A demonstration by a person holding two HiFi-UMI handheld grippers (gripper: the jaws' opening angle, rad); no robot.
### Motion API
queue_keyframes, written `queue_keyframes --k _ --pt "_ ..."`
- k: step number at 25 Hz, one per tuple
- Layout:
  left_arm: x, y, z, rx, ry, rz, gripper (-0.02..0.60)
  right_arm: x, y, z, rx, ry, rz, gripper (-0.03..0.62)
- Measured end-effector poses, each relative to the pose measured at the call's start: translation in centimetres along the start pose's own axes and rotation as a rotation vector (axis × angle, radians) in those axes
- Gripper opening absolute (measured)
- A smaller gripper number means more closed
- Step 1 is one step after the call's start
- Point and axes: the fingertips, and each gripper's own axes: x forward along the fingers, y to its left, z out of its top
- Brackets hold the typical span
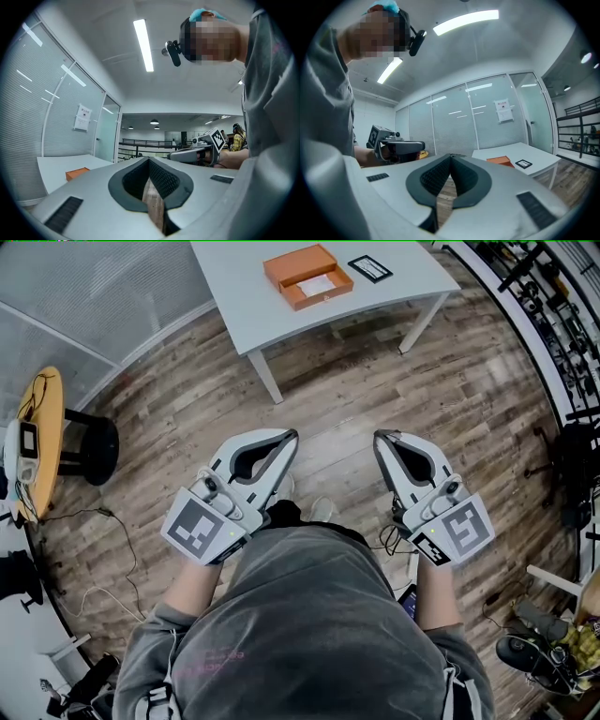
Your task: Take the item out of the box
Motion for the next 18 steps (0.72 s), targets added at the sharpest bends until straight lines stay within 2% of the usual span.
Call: queue_keyframes --k 10,18 --pt "1.1 1.0 0.0 0.007 -0.008 0.014 0.005 1.1 -1.4 0.0 0.0 0.005 0.025 0.005" --pt "2.3 3.4 -0.3 -0.006 -0.01 0.028 0.003 3.4 -2.8 0.0 0.0 0.018 0.037 0.005"
